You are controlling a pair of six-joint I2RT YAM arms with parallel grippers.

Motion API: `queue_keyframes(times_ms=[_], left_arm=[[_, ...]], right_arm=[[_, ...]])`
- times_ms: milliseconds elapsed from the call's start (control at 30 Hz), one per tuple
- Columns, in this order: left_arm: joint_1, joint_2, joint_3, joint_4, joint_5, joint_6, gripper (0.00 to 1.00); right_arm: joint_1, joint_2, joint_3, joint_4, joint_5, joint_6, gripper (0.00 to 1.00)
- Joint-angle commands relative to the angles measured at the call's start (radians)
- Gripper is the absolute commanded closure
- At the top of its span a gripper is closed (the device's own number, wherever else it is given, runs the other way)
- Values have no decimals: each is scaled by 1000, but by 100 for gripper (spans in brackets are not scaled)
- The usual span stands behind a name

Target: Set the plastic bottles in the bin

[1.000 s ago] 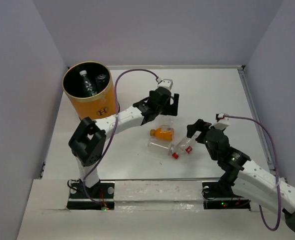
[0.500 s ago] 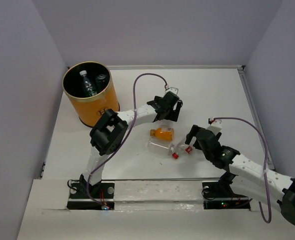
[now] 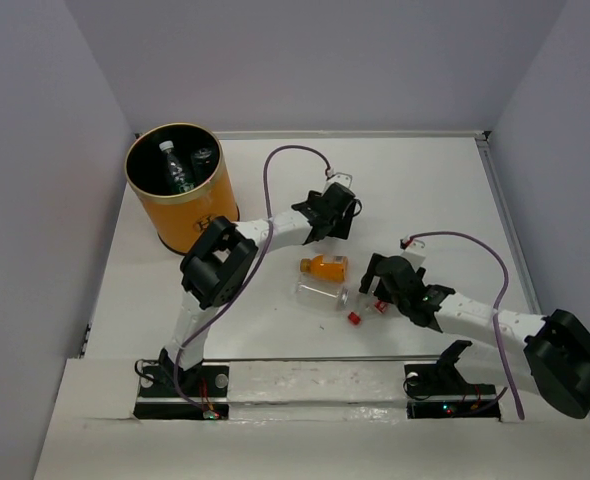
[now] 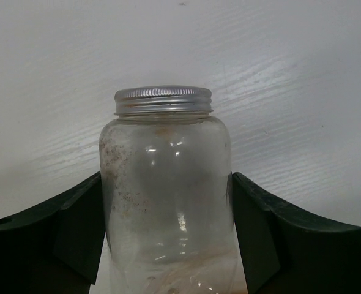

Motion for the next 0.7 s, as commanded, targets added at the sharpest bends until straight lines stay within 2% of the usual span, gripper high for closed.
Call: queue_keyframes(times_ms=[0,167,267,367,567,633,667], left_arm=[[30,-99,7,92,27,7,37],[49,-234,30,149,79,9,41],[105,-347,37,171,127,4,41],[156,-442,30,184,144,-5,41],[348,-752,-45,172,87,-5,40],[421,-798,-67,149,49,-14,40],[499,-818,-76,143,38,-16,39]], right_arm=[[-6,22,46,59,12,73,10],[-6,45,44,98,69,84,17],[-6,11,35,101,107,63,33],[-6,-33,26,99,130,52,41],[-6,-165,40,79,184,-54,59],[-6,-200,57,79,190,-112,60],[-6,-225,78,79,181,-132,60]])
